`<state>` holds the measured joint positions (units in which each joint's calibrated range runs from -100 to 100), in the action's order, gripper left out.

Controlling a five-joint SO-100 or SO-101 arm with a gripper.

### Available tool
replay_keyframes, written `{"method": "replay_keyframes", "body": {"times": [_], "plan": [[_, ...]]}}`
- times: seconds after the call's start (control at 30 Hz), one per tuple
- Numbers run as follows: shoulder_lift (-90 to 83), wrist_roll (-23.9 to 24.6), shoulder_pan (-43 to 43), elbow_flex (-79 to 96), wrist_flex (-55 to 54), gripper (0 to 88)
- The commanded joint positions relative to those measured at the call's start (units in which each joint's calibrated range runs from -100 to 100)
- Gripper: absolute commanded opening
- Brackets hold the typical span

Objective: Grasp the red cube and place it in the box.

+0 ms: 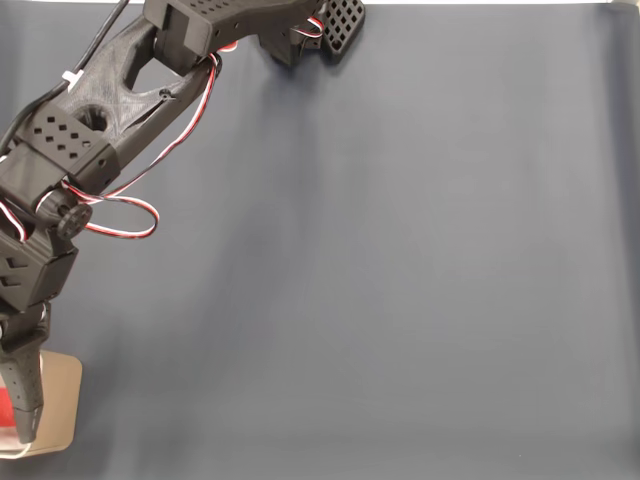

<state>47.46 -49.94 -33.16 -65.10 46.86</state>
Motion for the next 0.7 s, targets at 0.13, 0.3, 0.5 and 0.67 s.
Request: {"method": "replay_keyframes", "body": {"times": [0.13,0.3,0.5,0.67], "plan": [[-2.9,0.2,0.6,-2.9,-0.6,40.4],[-3.1,0.2,0.6,-2.9,-0.7,40.4],[-3.2,0.2,0.6,-2.9,-0.7,40.1],[-3.5,0.3,0.6,-2.9,-0.6,39.3]]}}
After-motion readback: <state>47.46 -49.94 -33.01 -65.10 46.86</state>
